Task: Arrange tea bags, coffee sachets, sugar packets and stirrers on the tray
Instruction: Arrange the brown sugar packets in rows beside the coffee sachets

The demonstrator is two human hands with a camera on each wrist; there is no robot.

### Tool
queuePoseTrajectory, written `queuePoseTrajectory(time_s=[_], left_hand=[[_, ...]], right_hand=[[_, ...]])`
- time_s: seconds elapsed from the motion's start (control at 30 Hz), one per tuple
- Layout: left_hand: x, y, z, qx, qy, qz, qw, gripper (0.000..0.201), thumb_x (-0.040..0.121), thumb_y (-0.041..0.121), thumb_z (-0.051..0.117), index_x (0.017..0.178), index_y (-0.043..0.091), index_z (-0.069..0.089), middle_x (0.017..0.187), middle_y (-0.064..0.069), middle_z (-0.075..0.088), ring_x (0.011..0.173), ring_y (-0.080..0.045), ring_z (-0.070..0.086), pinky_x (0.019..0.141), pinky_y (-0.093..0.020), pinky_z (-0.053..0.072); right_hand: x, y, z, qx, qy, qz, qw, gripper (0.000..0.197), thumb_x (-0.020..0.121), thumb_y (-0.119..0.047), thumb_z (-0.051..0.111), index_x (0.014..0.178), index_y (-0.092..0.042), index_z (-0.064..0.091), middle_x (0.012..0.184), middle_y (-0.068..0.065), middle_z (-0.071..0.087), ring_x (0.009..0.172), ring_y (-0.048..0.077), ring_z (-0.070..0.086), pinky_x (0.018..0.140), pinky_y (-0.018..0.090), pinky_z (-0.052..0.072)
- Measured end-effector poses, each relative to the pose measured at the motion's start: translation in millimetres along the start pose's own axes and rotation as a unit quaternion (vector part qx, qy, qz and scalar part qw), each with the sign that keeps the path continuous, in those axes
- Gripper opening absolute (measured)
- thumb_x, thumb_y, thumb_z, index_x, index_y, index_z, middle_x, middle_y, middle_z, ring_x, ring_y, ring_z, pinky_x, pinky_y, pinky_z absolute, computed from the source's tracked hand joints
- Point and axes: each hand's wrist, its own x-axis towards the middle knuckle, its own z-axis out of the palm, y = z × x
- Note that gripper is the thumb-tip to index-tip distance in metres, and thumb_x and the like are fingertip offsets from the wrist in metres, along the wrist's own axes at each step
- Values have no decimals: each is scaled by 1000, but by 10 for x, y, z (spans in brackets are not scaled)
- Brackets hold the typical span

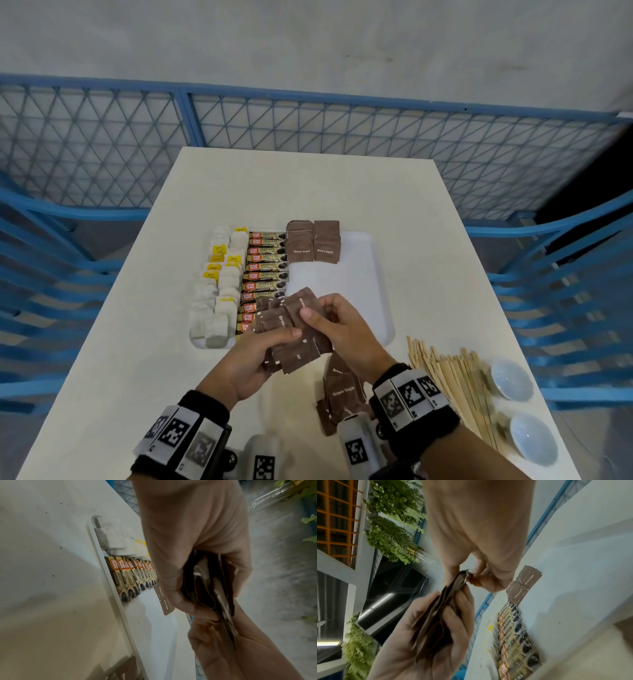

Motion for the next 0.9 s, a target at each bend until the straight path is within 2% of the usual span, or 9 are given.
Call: queuePoseTrajectory(time_s=[0.17,0.27,0.37,0.5,0.63,0.73,0.8,0.87,0.9], left_hand=[[71,83,-250,-9,8,0,1000,40,58,3,65,97,9,68,88,-11,73,75,-21,71,58,-29,57],[101,159,-400,-5,14,4,1000,45,56,4,64,100,10,66,86,-8,73,74,-19,71,59,-28,57],[113,246,-541,-7,26,4,1000,39,57,-1,65,94,11,66,74,-3,73,64,-14,70,49,-23,53],[146,303,-728,-18,56,1,998,27,77,-8,60,94,12,66,71,-2,72,61,-13,69,46,-22,50],[169,343,-851,-25,75,10,997,37,61,2,67,95,17,69,86,-7,72,79,-23,69,63,-33,55],[184,358,-913,-41,89,22,995,37,67,-4,66,98,17,68,85,-6,73,73,-17,71,53,-29,55],[197,365,-948,-46,96,33,994,45,57,4,71,100,17,68,91,-9,73,79,-19,71,55,-31,56],[196,365,-963,-52,102,48,992,60,44,7,81,101,17,69,93,-9,73,81,-21,71,55,-31,56],[196,366,-964,-54,105,55,991,57,46,8,81,101,17,68,91,-9,73,79,-21,71,54,-31,56]], right_hand=[[133,-91,67,15,17,-14,1000,17,86,-15,64,87,2,62,74,8,61,61,14,53,53,18,44],[192,-106,168,61,8,-9,998,15,91,-12,57,93,-2,66,76,5,66,63,14,59,53,21,47],[257,-97,253,92,2,-5,996,22,97,-13,45,101,-3,64,81,4,68,67,13,61,56,23,50],[416,-64,183,83,50,-1,995,18,95,-5,45,103,-5,61,84,5,66,66,10,64,60,22,53],[701,-46,-70,-20,127,26,991,14,85,3,61,97,-4,58,81,8,64,58,7,65,56,17,53],[1006,5,-245,-161,129,37,978,16,80,1,68,84,-13,61,76,1,63,63,11,61,60,17,49],[1218,10,-324,-253,119,29,960,13,78,-4,71,85,-14,65,71,-5,59,70,14,54,68,20,45],[1387,-24,-348,-331,98,15,939,7,80,-9,69,86,-12,67,67,-8,56,67,10,50,62,10,38],[1466,-55,-345,-363,85,13,928,5,81,-10,68,86,-12,67,68,-6,56,65,8,49,57,7,36]])
